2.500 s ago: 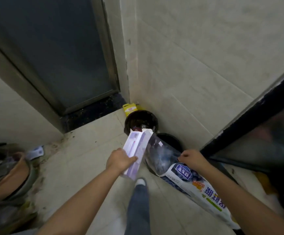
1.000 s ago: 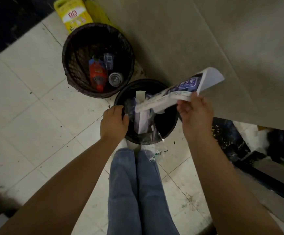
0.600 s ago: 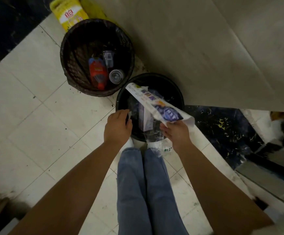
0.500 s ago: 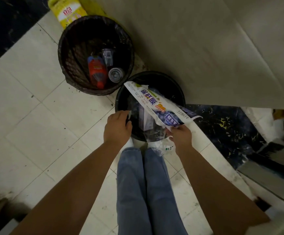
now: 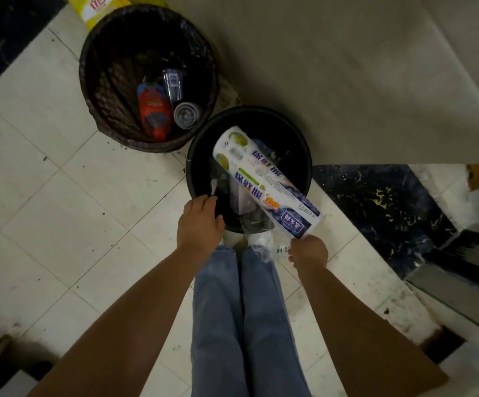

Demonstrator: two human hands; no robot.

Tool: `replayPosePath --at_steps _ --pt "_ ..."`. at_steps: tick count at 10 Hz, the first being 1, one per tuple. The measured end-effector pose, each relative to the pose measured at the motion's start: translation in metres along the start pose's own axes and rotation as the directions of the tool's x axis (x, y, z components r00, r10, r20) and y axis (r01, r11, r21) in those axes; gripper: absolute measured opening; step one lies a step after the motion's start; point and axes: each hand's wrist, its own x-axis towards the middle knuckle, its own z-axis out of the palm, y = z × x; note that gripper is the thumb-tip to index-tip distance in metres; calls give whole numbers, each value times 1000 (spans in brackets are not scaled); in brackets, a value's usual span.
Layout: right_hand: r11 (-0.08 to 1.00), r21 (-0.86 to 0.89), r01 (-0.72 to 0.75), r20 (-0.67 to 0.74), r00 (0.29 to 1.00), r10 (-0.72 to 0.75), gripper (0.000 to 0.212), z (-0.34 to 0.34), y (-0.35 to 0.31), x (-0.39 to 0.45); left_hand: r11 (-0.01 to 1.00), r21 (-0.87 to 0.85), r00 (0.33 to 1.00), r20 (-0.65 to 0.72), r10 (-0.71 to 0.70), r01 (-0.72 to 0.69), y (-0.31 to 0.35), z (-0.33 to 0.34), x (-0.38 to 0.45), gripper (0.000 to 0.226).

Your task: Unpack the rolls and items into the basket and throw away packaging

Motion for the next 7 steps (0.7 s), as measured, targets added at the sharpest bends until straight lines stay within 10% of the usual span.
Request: replayPosePath --at_steps 3,4,6,7 --pt "942 -280 186 189 972 -136 38 1 -42 10 972 230 991 -105 78 -52 8 -15 10 53" --pt "838 -502 213 33 973 -228 41 -7 -37 10 945 315 983 -126 136 -90 10 -21 11 58" --pt "566 -586 579 -2 698 -716 53 -40 -30 -28 910 383 972 -104 213 -158 30 -35 -2 62" --pt "438 -494 751 -110 446 -889 55 -70 -48 -66 880 424 947 -126 294 -216 44 -50 -10 62"
